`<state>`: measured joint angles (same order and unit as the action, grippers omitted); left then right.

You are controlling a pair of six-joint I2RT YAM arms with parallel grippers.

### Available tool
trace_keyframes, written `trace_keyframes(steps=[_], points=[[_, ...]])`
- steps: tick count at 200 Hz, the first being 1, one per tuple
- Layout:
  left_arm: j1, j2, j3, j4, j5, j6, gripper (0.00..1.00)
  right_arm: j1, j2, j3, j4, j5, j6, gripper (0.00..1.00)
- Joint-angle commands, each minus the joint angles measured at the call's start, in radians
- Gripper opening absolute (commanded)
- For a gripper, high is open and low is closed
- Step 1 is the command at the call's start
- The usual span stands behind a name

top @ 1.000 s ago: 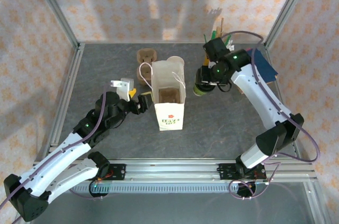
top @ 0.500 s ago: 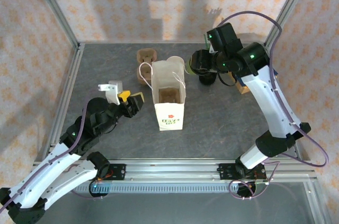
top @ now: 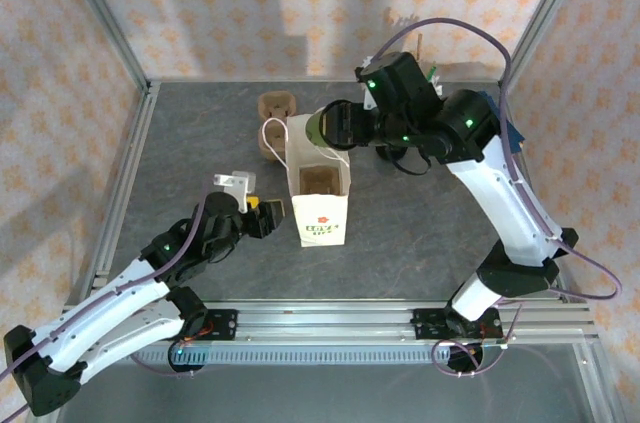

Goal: Pack the takeout coffee

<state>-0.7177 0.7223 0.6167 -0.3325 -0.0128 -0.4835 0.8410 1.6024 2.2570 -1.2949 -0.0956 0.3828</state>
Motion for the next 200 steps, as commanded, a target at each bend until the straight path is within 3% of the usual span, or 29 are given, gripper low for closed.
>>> trace_keyframes(steps=[1, 104, 200], points=[[-0.022, 0.013, -0.016, 0.061, -0.024, -0.034, 0.66, 0.040, 0.005, -0.018, -0.013, 0.049, 0.038, 0.39], [-0.073, 0.126, -0.025, 0.248, -0.009, -0.035, 0.66, 0.132, -0.018, -0.185, -0.014, 0.101, 0.118, 0.38], [-0.106, 0.186, -0.041, 0.372, 0.015, 0.009, 0.67, 0.114, 0.078, -0.234, -0.013, 0.102, 0.064, 0.38]])
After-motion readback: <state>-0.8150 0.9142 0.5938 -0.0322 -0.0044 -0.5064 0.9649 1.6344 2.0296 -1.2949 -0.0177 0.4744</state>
